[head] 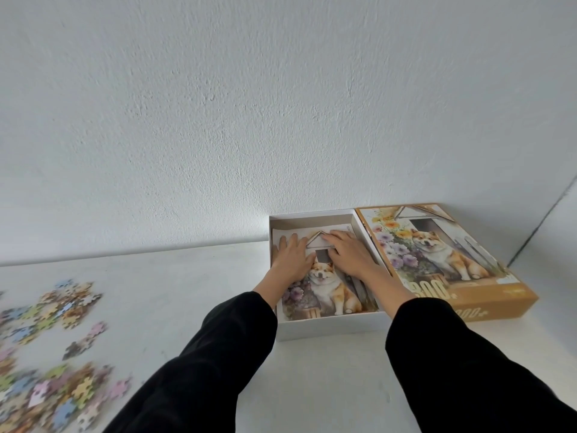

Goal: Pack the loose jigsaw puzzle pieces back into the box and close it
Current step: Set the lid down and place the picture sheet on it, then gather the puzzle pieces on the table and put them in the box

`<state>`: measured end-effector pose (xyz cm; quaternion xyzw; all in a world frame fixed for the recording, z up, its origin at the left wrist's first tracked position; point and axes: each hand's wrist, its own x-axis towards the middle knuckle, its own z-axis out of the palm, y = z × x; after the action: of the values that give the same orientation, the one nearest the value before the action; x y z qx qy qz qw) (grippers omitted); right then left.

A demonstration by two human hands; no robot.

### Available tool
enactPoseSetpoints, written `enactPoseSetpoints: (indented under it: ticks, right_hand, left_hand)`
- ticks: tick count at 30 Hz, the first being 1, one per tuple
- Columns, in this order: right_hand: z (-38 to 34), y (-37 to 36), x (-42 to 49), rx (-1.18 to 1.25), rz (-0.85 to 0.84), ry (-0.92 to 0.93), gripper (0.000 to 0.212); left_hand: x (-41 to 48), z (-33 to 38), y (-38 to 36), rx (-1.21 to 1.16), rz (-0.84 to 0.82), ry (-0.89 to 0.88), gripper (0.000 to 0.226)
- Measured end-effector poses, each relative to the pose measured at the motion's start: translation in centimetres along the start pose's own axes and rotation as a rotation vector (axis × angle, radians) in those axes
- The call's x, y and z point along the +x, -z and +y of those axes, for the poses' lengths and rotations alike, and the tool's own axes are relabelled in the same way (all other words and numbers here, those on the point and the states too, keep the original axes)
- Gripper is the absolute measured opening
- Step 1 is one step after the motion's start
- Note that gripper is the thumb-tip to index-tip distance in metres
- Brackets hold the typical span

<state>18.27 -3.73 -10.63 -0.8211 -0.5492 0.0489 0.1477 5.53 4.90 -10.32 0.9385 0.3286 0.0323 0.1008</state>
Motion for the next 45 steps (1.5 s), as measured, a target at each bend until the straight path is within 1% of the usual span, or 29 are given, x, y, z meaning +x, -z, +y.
enactPoseSetpoints:
  ticks: [3,7,10,14,17,20,25,30,33,39,42,45]
  right_hand:
    - [0.0,0.1,0.0,0.003,0.0,-0.004,0.045]
    - [-0.2,0.3,0.1,0.106,0.011,-0.026,0.045]
    - [-0.6,1.2,-0.1,0.269,0.076,-0.075,0.04]
    - [-1.1,2.6,-0.4,0.347,0.177,-0.097,0.037]
    - [-2.4,3.8,-0.9,0.401,0.229,-0.112,0.039]
    - [-4.7,4.9,-1.3,0.404,0.251,-0.067,0.037]
    - [-10.8,6.3,-2.3,0.41,0.258,-0.013,0.037]
    - [-19.5,5.0,-3.9,0.456,0.248,0.046,0.036]
    - [-25.5,2.8,-5.3,0.484,0.212,0.076,0.036]
    - [-34.8,-2.3,-8.5,0.51,0.116,0.126,0.037]
    - [-38.1,-5.3,-10.2,0.51,0.057,0.13,0.037]
    - [-40.1,-8.5,-12.0,0.472,0.035,0.085,0.036]
  left_hand:
    - [0.1,0.1,0.0,0.005,0.007,-0.002,0.049]
    - [0.0,0.2,0.4,0.006,0.077,0.006,0.043]
    - [-0.4,0.5,1.1,-0.12,0.138,-0.005,0.036]
    - [-1.4,0.9,3.4,-0.341,0.189,-0.075,0.039]
    - [-2.3,0.1,5.2,-0.399,0.244,-0.096,0.034]
    - [-3.7,-1.3,6.6,-0.403,0.27,-0.109,0.03]
    - [-7.8,-5.0,8.3,-0.395,0.345,-0.102,0.027]
    - [-13.5,-11.3,9.9,-0.377,0.393,-0.061,0.025]
    - [-17.9,-16.0,11.2,-0.338,0.401,-0.026,0.024]
    - [-25.8,-25.1,12.5,-0.301,0.388,0.072,0.025]
    - [-29.5,-29.1,12.0,-0.29,0.38,0.096,0.024]
    - [-32.9,-31.4,10.3,-0.278,0.328,0.118,0.026]
